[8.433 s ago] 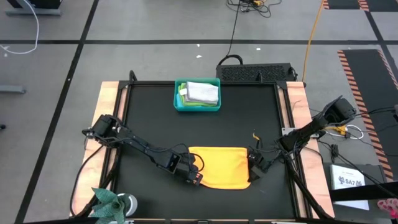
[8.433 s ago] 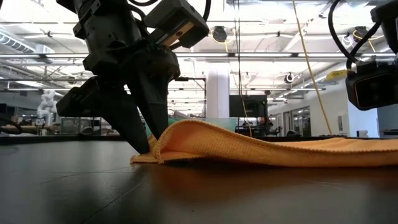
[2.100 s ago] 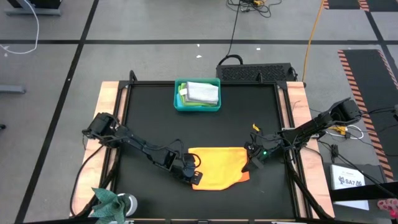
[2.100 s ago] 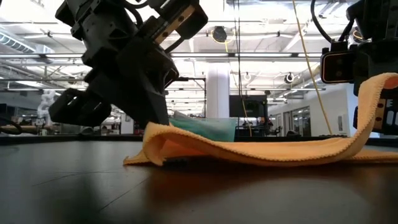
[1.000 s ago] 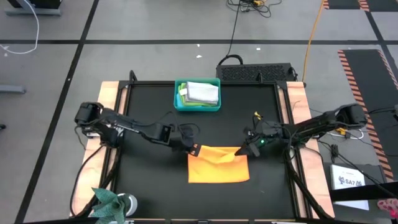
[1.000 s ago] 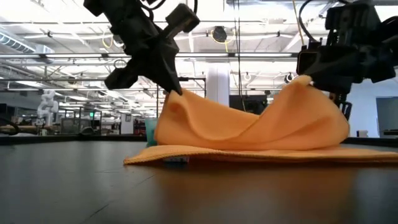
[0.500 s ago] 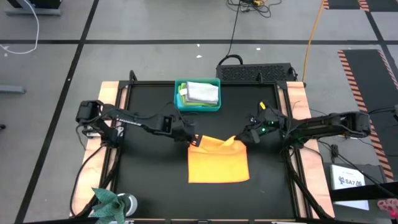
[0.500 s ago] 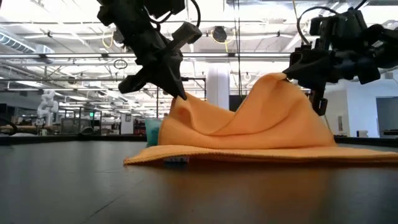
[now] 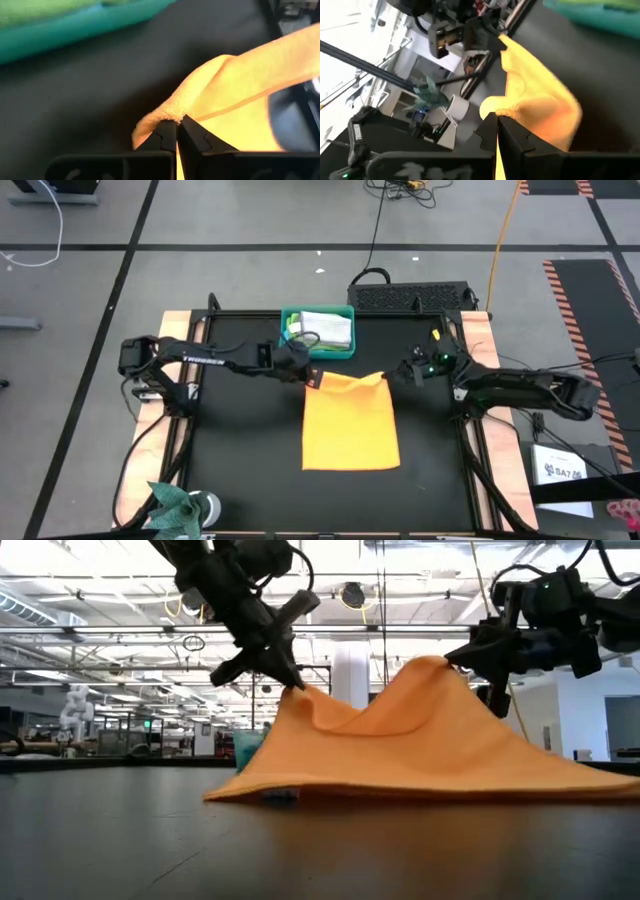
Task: Fold microfiber towels
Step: Fold the orange microfiber towel
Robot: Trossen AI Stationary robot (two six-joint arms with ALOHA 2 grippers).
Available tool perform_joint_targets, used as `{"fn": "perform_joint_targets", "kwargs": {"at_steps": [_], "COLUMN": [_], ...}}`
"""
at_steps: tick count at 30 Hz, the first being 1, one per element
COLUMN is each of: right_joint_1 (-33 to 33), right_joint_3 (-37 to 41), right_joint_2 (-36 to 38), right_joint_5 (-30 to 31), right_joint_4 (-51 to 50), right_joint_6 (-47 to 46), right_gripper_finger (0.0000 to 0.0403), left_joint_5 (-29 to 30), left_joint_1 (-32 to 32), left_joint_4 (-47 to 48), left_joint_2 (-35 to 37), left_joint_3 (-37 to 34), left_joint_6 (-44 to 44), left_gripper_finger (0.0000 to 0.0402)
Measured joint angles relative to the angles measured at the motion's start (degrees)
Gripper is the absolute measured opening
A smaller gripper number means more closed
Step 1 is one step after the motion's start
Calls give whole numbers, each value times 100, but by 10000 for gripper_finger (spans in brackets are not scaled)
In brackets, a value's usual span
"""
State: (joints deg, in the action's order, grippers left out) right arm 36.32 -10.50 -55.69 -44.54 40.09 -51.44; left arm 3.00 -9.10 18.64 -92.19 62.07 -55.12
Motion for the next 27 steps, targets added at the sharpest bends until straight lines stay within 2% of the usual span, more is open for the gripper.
{"fn": "perform_joint_targets", "kwargs": {"at_steps": [5, 12, 16, 20, 27], "right_joint_1": [420, 288, -16, -455, -1418], "right_joint_3": [0, -2, 0, 0, 0], "right_joint_2": [87, 100, 108, 106, 106], "right_joint_5": [-470, -1390, -1733, -1758, -1563], "right_joint_4": [21, -163, -275, -467, -1489], "right_joint_6": [51, -71, -344, -467, -478], "right_gripper_finger": [0, 0, 0, 0, 0], "left_joint_5": [-93, -161, -347, -425, -417], "left_joint_1": [-113, 177, 440, 780, 1470], "left_joint_4": [96, 397, 434, 500, 607], "left_joint_2": [58, 64, 64, 64, 64], "left_joint_3": [-6, -5, -5, -5, -5], "left_joint_6": [51, -69, -285, -549, -1127], "left_gripper_finger": [4, 4, 3, 6, 6]}}
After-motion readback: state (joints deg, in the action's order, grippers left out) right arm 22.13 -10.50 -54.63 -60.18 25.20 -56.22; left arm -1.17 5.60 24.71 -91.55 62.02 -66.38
